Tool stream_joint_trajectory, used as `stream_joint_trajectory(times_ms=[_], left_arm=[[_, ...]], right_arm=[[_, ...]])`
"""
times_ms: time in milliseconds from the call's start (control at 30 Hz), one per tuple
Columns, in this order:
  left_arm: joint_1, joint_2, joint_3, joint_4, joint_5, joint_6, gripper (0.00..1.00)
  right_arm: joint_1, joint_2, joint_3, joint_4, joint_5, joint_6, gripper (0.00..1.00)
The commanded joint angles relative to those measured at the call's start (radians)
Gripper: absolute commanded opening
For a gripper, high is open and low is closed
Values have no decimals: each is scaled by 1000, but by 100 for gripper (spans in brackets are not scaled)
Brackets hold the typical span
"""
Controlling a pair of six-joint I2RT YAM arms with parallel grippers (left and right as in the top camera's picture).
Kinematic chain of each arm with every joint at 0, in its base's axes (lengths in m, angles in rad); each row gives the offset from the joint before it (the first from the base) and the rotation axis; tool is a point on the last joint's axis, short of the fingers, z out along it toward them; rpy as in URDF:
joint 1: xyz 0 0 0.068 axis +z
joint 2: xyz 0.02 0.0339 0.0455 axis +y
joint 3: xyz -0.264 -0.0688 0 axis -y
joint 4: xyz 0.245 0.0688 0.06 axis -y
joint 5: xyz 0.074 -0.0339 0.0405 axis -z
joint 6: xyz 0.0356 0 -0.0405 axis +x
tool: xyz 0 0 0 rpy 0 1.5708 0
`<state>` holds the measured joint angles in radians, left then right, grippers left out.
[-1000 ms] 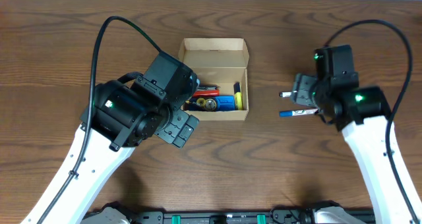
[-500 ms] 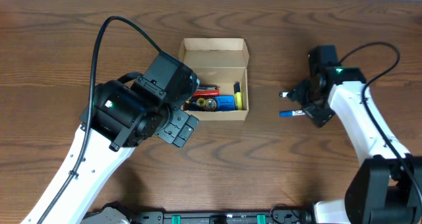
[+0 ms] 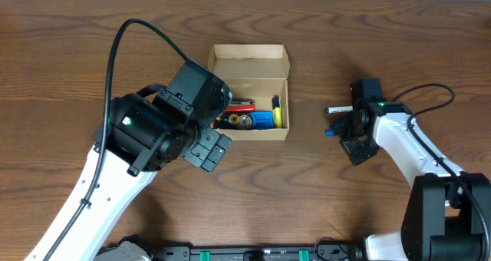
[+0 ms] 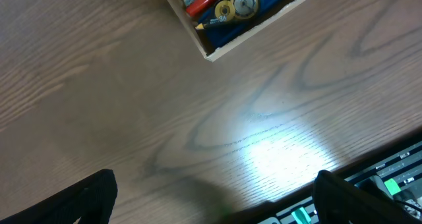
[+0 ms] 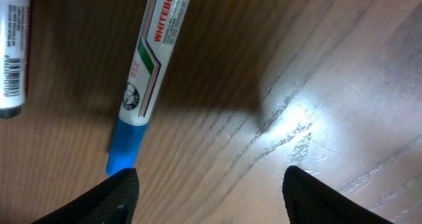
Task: Pack container
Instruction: 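Move the right gripper toward the two whiteboard markers, then lower the right gripper over the blue-capped marker and close on it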
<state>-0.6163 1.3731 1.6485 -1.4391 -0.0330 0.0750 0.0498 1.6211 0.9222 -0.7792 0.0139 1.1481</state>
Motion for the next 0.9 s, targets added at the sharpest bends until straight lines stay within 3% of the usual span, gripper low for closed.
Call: stream_joint_trajectory(times_ms=[0, 533, 633, 733, 867], left_arm=[[1, -6, 6, -4, 0, -11, 95], [1, -6, 6, -4, 0, -11, 95], [1, -6, 6, -4, 0, -11, 95], [1, -6, 6, -4, 0, -11, 95], [1, -6, 6, -4, 0, -11, 95]], right_arm=[[-13, 2, -11, 17, 21, 23, 72], [-87, 81, -24, 102, 12, 33, 70], [-88, 81, -24, 108, 11, 33, 62], [-88, 81, -24, 110, 11, 33, 40], [-89, 81, -24, 110, 11, 32, 28]])
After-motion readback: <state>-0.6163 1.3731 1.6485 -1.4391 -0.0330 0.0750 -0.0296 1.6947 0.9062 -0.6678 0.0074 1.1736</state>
